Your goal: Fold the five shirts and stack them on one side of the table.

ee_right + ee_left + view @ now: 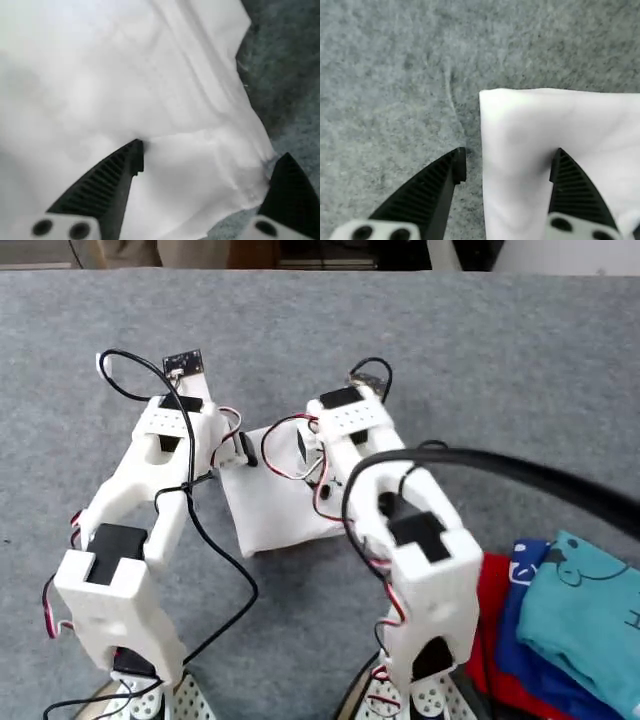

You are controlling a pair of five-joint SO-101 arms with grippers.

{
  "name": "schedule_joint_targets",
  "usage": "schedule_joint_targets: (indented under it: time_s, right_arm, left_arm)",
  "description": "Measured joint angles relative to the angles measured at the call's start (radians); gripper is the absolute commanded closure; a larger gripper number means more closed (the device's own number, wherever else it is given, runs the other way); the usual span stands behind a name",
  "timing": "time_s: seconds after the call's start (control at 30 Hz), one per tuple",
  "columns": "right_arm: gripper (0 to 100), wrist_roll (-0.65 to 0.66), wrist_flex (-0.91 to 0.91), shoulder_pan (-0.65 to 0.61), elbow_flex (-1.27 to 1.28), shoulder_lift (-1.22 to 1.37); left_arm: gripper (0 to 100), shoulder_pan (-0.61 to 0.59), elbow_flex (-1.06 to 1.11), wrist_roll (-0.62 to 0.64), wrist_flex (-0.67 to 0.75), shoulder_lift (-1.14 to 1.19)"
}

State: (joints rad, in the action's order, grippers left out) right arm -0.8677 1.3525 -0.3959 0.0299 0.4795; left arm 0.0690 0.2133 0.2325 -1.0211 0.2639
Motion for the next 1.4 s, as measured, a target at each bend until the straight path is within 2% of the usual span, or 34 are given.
schedule_joint_targets:
  time_s: [0.1, 0.27, 0.47, 0.6, 0.8, 1.3, 1.4]
  right_arm:
    - [60.2, 0.0, -0.003, -0.005, -0.068, 0.084]
    - [62.8, 0.0, 0.026, -0.006, -0.14, 0.135]
    - [84.4, 0.002, 0.026, -0.006, -0.138, 0.137]
    - [93.9, 0.038, 0.031, 0.003, -0.135, 0.135]
    - [97.0, 0.1, 0.052, 0.021, -0.141, 0.135]
    - [97.9, 0.117, 0.184, 0.138, -0.186, 0.104]
    - [99.5, 0.133, 0.227, 0.18, -0.213, 0.048]
  left_arm:
    - [73, 0.0, 0.0, 0.0, 0.0, 0.0]
    - [82, 0.002, 0.014, 0.002, 0.006, 0.0]
    - [92, 0.003, 0.017, 0.002, 0.018, 0.0]
    - [96, 0.006, 0.049, 0.002, 0.075, -0.002]
    - [97, 0.048, 0.058, 0.003, 0.101, -0.002]
    - [98, 0.058, 0.058, 0.006, 0.114, -0.002]
    - [98, 0.061, 0.026, 0.006, 0.064, -0.008]
